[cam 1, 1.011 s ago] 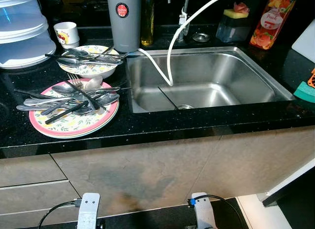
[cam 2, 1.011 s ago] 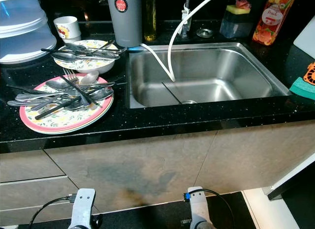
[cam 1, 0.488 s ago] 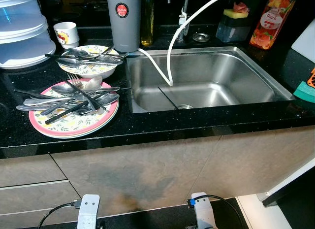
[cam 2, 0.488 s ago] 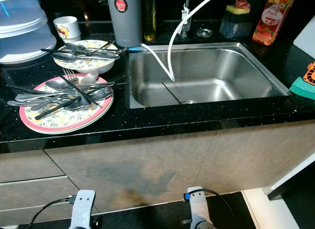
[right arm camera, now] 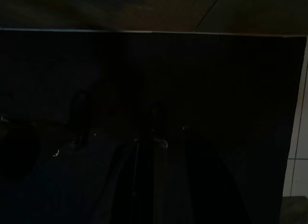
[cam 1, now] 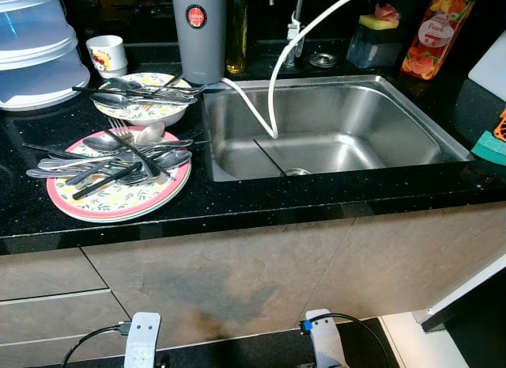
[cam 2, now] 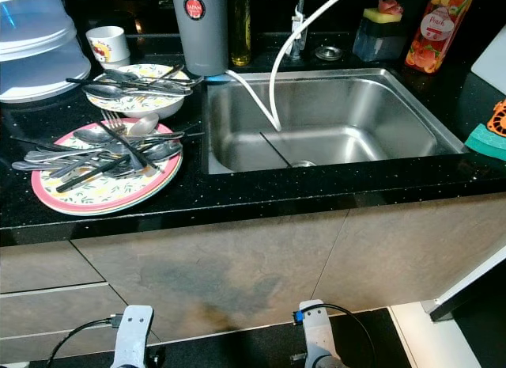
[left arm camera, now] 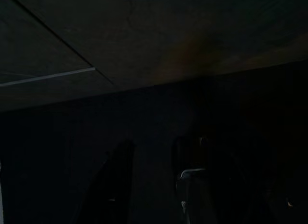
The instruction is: Kitchen organization
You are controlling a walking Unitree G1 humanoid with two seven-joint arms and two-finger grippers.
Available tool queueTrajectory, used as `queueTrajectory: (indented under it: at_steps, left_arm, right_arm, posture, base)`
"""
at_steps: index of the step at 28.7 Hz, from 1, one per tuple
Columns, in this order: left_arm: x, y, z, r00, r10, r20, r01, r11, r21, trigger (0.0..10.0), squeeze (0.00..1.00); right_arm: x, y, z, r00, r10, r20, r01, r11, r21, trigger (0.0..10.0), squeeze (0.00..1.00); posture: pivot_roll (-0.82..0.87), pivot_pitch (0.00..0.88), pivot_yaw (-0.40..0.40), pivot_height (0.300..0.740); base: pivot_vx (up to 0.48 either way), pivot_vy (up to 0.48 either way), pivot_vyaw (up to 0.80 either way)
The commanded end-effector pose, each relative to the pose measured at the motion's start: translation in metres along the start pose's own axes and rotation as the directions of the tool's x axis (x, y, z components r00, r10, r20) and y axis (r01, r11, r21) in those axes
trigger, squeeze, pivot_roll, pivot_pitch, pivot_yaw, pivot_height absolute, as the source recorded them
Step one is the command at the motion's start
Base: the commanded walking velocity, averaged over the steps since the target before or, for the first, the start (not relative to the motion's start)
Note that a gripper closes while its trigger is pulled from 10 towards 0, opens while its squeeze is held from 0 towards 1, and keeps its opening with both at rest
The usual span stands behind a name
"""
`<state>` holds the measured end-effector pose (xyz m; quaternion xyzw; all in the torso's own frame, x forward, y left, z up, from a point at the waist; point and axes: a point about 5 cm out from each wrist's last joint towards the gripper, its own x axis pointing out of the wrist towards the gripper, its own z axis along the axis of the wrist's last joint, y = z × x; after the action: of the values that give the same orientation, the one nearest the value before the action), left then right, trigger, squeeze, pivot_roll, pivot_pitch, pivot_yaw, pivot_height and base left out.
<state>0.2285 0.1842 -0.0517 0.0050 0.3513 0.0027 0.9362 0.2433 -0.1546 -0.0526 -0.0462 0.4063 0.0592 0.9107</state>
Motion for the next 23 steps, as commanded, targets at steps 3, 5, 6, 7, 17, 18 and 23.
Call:
queueTrajectory:
  at_steps: [3,5,6,7,17,18,23]
  left_arm:
    - [-0.0027,0.0,-0.0117,0.999,0.001,-0.043,-0.002,1.0,0.0,10.0,0.0]
    - [-0.0026,0.0001,-0.0117,0.999,0.003,-0.045,-0.003,1.0,0.0,10.0,0.0]
    - [-0.0026,0.0,-0.0118,0.999,0.004,-0.045,-0.004,1.0,0.0,10.0,0.0]
    - [-0.0026,0.0,-0.0118,0.999,0.005,-0.045,-0.005,1.0,0.0,10.0,0.0]
    - [-0.0014,0.0001,-0.0083,0.999,0.004,-0.045,-0.005,1.0,-0.014,10.0,0.0]
    - [-0.0014,0.0008,-0.008,0.999,0.01,-0.043,-0.01,1.0,-0.016,10.0,0.0]
    - [-0.0012,0.0041,-0.0098,0.996,0.028,-0.079,-0.033,0.998,-0.056,10.0,0.38]
  right_arm:
    - [-0.0009,-0.0013,-0.0068,1.0,-0.002,-0.026,0.001,1.0,-0.004,10.0,0.0]
    - [-0.0008,-0.0015,-0.0061,1.0,-0.001,-0.023,0.001,1.0,-0.005,10.0,0.0]
    - [-0.0008,-0.0015,-0.006,1.0,-0.001,-0.023,0.001,1.0,-0.005,10.0,0.0]
    - [-0.0008,-0.0015,-0.0059,1.0,-0.001,-0.022,0.001,1.0,-0.005,10.0,0.0]
    - [-0.0006,-0.0017,-0.0048,1.0,-0.003,-0.02,0.003,1.0,-0.007,10.0,0.0]
    - [-0.0006,-0.0016,-0.0047,1.0,-0.003,-0.019,0.003,1.0,-0.007,10.0,0.0]
    - [-0.0007,-0.0015,-0.005,1.0,-0.005,-0.017,0.005,1.0,-0.007,10.0,0.0]
  posture:
    - [-0.02,0.189,-0.005,0.74]
    - [-0.02,0.191,-0.005,0.74]
    - [-0.02,0.188,-0.005,0.74]
    - [-0.02,0.188,-0.005,0.74]
    - [-0.02,0.187,-0.005,0.74]
    - [-0.02,0.187,-0.005,0.74]
    - [-0.02,0.183,-0.004,0.74]
  base:
    - [0.0,0.0,0.0]
    - [0.0,0.0,0.0]
    - [0.0,0.0,0.0]
    - [0.0,0.0,0.0]
    - [0.0,0.0,0.0]
    - [0.0,0.0,0.0]
    - [0.0,0.0,0.0]
